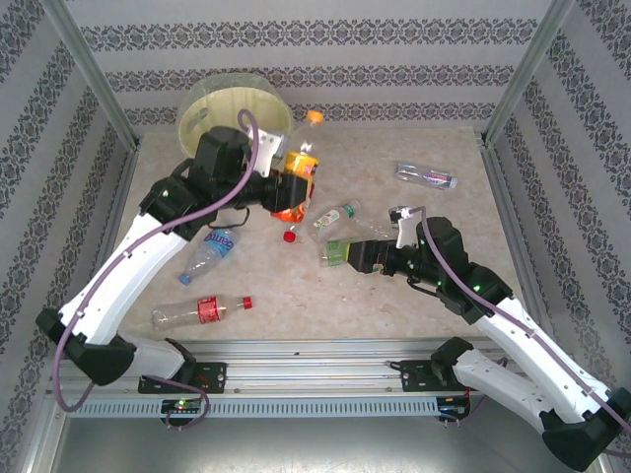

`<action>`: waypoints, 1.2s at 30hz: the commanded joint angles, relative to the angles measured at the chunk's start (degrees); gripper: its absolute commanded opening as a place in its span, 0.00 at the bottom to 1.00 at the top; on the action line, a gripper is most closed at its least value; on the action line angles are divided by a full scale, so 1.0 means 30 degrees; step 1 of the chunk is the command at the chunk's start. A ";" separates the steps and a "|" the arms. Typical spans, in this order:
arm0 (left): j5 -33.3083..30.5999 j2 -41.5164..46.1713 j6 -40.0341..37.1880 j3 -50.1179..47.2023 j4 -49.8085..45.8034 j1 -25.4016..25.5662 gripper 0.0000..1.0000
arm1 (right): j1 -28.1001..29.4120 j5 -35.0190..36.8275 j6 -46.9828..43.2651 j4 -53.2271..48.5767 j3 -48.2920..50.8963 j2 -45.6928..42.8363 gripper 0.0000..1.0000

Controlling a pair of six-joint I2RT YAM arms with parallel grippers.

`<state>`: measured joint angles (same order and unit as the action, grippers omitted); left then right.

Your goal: Put the plastic bottles in the bin

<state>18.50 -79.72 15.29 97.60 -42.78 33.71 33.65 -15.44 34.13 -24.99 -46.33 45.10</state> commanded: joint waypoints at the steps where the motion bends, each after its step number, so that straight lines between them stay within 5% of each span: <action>1: -0.1563 -0.1335 -0.2006 0.2656 -0.2250 -0.0265 0.52 | 0.0178 0.0288 -0.0368 0.0157 -0.0583 -0.0267 0.98; 13: -0.6055 -0.7363 -0.4929 1.1475 -0.5976 -0.3293 0.51 | 0.0193 0.0503 -0.0267 -0.0293 -0.0210 -0.0823 0.98; 28: -0.5823 -0.9665 -0.6064 1.2439 -0.5966 -0.6943 0.54 | 0.0180 0.0900 0.0116 -0.1159 0.0427 -0.1924 0.98; 36: -0.5298 -1.0354 -0.5919 1.1632 -0.6038 -0.7341 0.54 | 0.0172 0.1206 0.0166 -0.1472 0.0182 -0.1894 0.98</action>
<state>1.56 -110.67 -1.37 133.08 -59.68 12.29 33.65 -13.65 34.39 -28.38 -45.23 39.88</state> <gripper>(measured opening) 0.544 0.983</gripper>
